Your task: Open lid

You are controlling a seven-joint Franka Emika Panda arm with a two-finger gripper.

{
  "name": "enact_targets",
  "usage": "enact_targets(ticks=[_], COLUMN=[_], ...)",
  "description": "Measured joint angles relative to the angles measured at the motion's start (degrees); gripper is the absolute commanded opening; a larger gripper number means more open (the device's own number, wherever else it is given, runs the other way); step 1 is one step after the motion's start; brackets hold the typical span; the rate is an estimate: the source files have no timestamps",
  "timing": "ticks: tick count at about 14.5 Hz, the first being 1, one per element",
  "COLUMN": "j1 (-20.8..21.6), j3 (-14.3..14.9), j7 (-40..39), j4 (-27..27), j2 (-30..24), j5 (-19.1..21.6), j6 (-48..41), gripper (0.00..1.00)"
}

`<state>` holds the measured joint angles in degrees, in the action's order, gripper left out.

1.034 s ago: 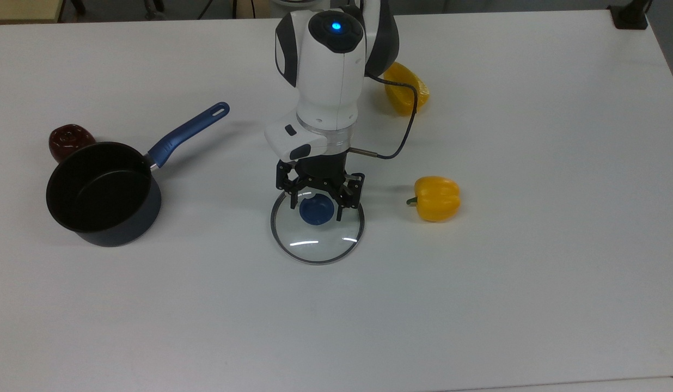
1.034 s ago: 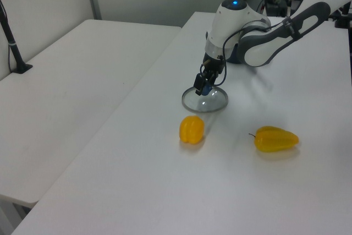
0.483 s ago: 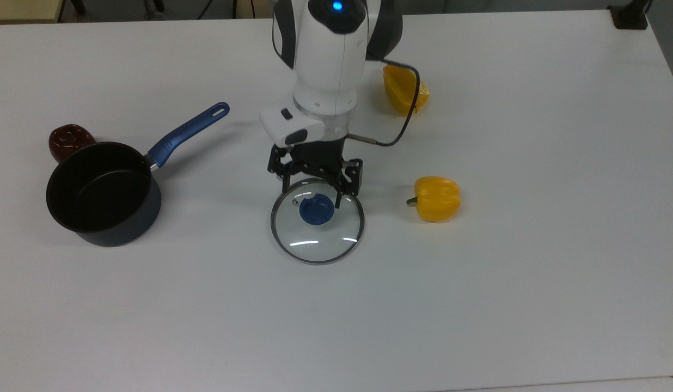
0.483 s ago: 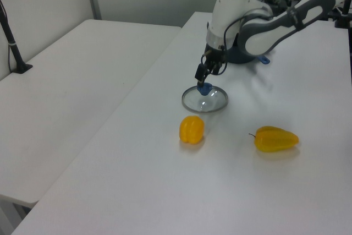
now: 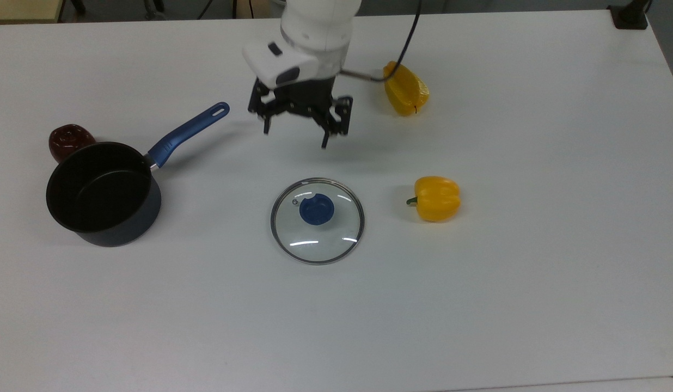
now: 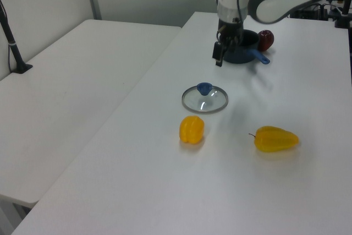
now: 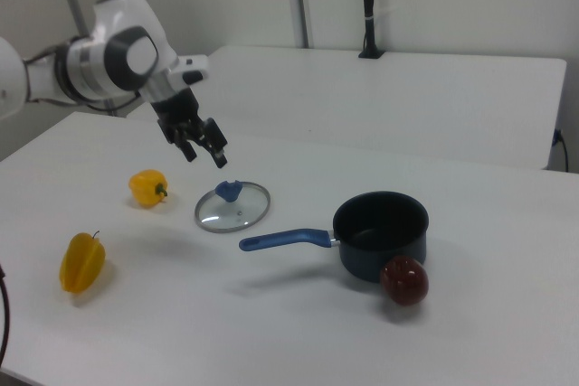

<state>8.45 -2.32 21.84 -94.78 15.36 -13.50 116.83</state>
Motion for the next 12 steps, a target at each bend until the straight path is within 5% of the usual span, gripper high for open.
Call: enact_targets(ticks=[6, 12], j1=[-5.28, -9.62], j3=[0.86, 1.06], j7=[-17.29, -19.46], j4=[0.07, -0.31], j2=[-12.11, -16.81], j5=[8.37, 10.67], j6=[-16.05, -21.77], gripper=[1.0, 1.0])
